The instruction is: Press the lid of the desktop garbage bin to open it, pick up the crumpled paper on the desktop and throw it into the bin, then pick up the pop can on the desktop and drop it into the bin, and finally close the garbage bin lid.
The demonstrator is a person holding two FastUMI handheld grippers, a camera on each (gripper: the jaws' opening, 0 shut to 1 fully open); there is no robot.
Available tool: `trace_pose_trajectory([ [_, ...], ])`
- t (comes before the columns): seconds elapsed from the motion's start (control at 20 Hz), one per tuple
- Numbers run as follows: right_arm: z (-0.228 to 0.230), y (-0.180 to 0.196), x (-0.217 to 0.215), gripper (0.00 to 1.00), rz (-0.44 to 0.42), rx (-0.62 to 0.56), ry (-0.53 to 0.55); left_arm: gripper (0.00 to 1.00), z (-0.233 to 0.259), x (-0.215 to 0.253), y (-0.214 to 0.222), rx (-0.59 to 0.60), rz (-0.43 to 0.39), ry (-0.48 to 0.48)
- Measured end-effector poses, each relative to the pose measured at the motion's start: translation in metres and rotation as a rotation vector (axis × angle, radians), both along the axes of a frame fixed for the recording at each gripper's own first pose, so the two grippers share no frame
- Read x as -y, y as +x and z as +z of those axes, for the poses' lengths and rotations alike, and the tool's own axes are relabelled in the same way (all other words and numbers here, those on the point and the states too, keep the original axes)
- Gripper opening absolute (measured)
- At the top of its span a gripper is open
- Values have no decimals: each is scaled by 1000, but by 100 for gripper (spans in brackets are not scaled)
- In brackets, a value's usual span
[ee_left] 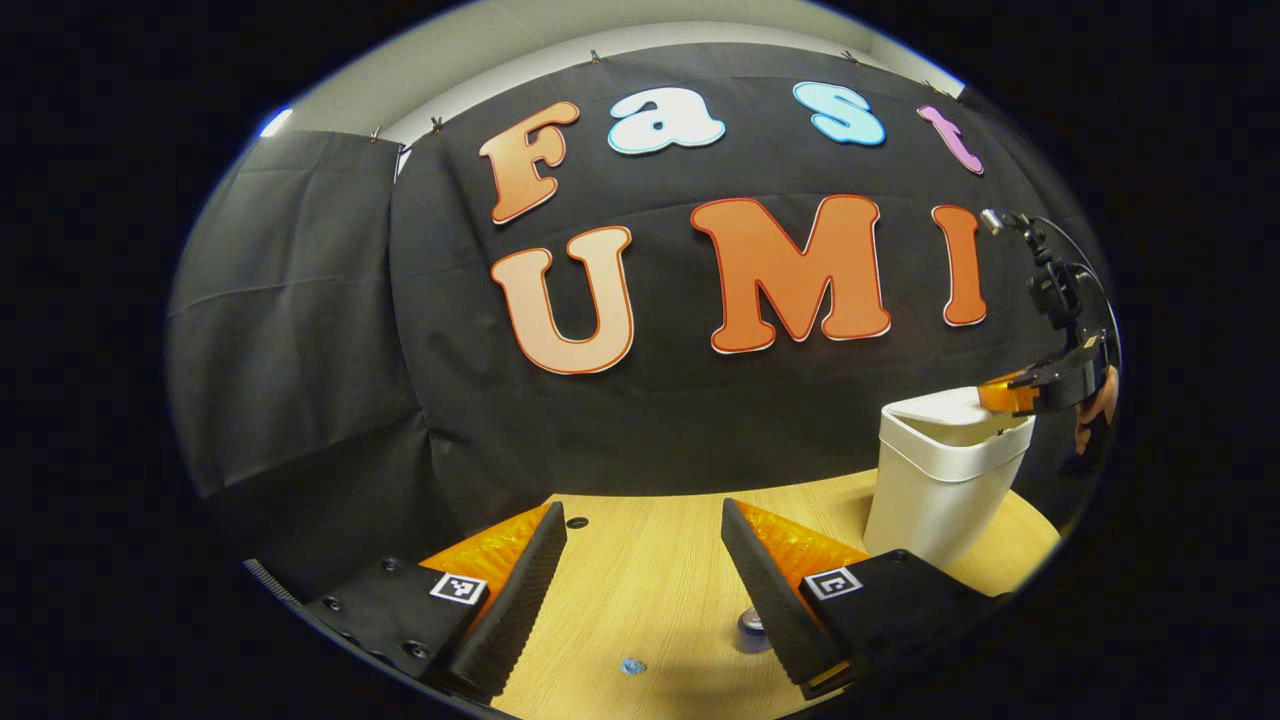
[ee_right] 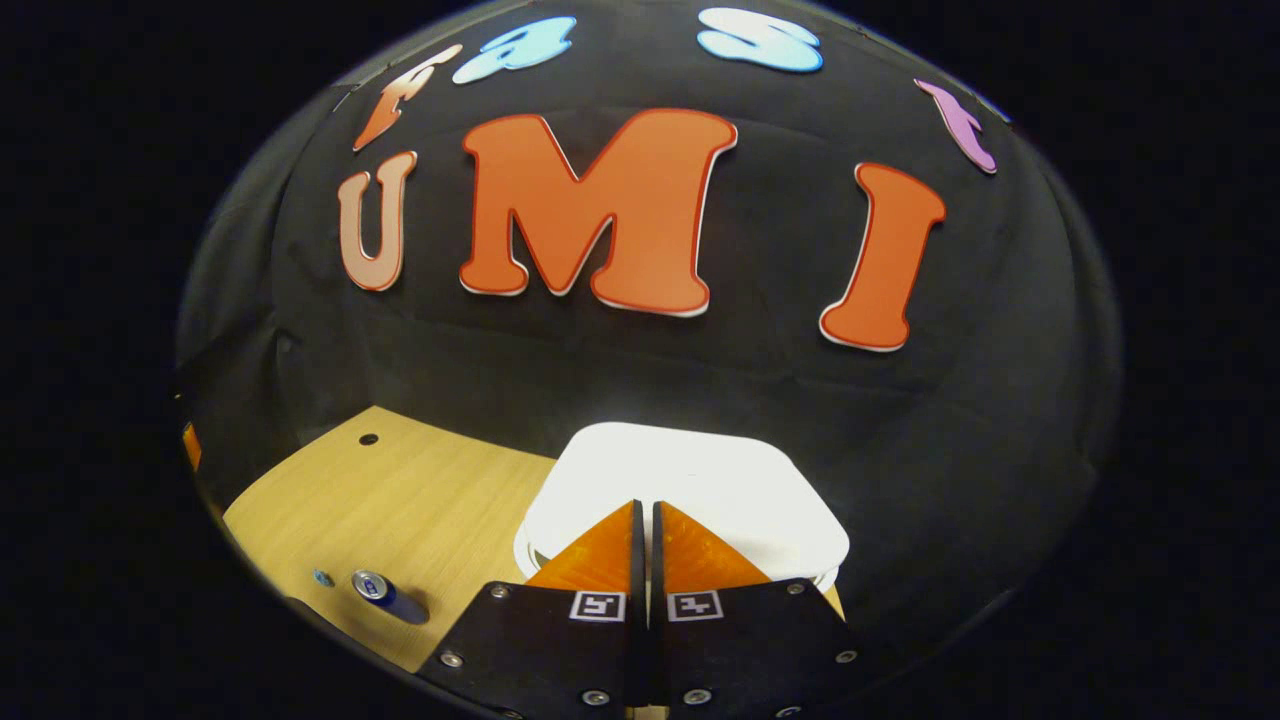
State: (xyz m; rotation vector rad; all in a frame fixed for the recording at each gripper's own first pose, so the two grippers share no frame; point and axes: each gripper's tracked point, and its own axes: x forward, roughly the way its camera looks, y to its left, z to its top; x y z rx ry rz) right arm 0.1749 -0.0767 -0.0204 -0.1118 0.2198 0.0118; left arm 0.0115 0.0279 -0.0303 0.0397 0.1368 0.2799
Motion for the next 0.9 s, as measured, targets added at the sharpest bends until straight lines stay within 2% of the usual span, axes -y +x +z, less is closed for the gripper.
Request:
trace_pose_trajectory([
  [0.1,15,-7,-21,1,66,55,41,99,1,-4,-2,5,6,-5],
  [0.25,9,-18,-47,3,146,53,53,99,-3,-8,-5,0,13,-18],
  [0.35,2,-28,-70,13,215,55,50,99,-5,-12,-7,-1,18,-18],
  [0.4,-2,-33,-82,25,250,55,44,99,-5,-13,-9,-4,22,-18],
  [0.45,-6,-38,-94,29,281,55,39,99,-7,-15,-11,-10,29,-20],
  [0.5,-12,-43,-106,49,317,50,37,99,-9,-17,-12,-14,35,-24],
  [0.6,-26,-52,-132,65,388,26,33,99,-10,-20,-16,-18,43,-29],
  [0.7,-40,-61,-149,76,450,-2,26,99,-10,-24,-21,-19,59,-27],
  [0.9,-74,-69,-179,88,534,-64,9,99,-14,-30,-31,-30,87,-37],
])
